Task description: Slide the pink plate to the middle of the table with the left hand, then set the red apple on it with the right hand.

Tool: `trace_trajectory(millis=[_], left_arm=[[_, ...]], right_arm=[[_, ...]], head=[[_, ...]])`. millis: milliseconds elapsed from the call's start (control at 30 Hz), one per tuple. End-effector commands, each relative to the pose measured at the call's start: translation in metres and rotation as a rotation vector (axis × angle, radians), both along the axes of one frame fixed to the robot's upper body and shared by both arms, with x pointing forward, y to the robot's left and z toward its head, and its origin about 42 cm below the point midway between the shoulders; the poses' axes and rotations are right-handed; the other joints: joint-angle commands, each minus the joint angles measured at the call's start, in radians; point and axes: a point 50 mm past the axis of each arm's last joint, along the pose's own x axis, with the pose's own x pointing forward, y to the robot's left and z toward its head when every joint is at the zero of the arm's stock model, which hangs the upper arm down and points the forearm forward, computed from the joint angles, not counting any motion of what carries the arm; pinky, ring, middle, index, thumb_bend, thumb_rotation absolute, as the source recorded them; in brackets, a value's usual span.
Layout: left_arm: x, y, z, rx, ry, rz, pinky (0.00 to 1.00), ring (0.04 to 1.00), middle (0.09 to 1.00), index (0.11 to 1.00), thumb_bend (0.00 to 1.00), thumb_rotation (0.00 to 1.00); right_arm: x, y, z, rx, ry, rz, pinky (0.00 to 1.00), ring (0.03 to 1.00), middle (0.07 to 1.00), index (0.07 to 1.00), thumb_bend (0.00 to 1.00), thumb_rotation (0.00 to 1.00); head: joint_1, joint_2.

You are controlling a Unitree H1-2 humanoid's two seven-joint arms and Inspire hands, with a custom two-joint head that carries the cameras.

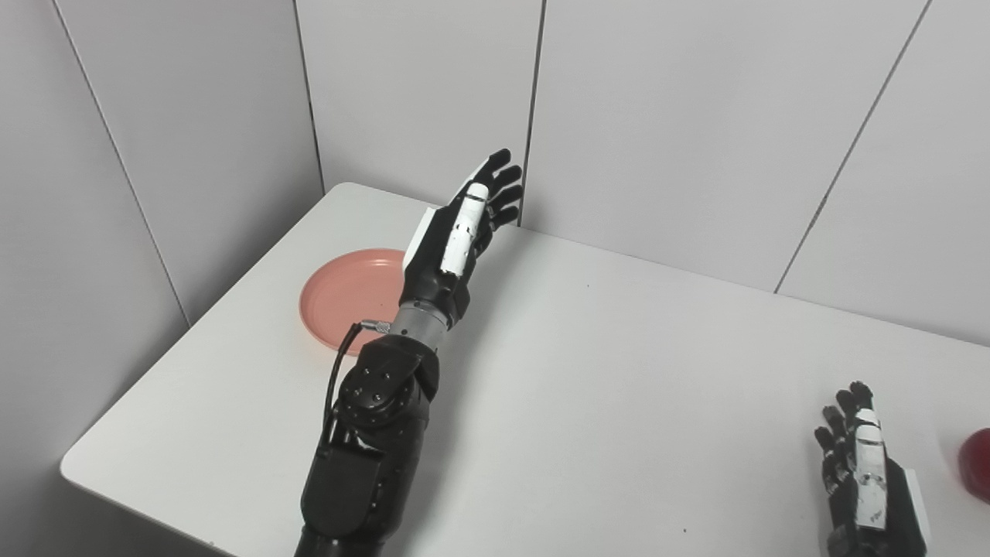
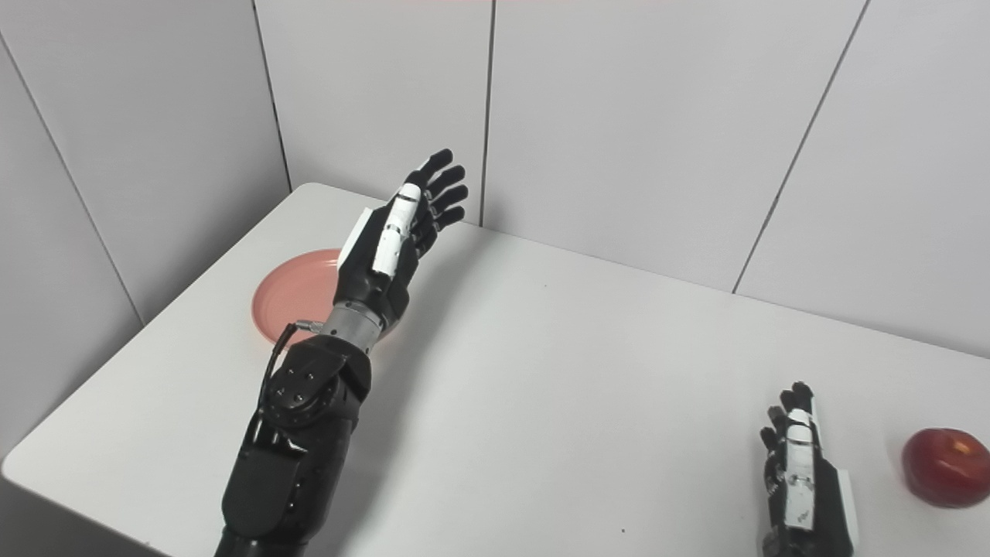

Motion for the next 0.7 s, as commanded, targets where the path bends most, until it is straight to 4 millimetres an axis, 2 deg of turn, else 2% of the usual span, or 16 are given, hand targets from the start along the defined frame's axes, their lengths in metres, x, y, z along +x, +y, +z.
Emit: trace_trajectory(millis=[0, 333, 667], left_arm=[[0.005, 0.008, 0.027, 0.011, -0.085, 0.016, 0.89, 0.900, 0.909, 0.885, 0.40, 1.00], [0.010, 0.050, 0.033, -0.035, -0.108, 0.103, 0.88, 0.884, 0.894, 0.871, 0.39, 1.00], [0.009, 0.090, 0.042, 0.015, -0.133, 0.215, 0.85, 0.868, 0.877, 0.848, 0.38, 1.00]], right_arm=[[0.007, 0.002, 0.021, 0.002, -0.070, 0.000, 1.00, 1.000, 1.000, 0.999, 0.10, 1.00], [0.007, 0.001, 0.022, 0.003, -0.068, 0.008, 1.00, 1.000, 1.000, 1.000, 0.09, 1.00], [0.007, 0.000, 0.024, 0.005, -0.065, 0.012, 1.00, 1.000, 1.000, 1.000, 0.10, 1.00]], head=[[0.003, 0.000], [0.014, -0.001], [0.020, 0.001]])
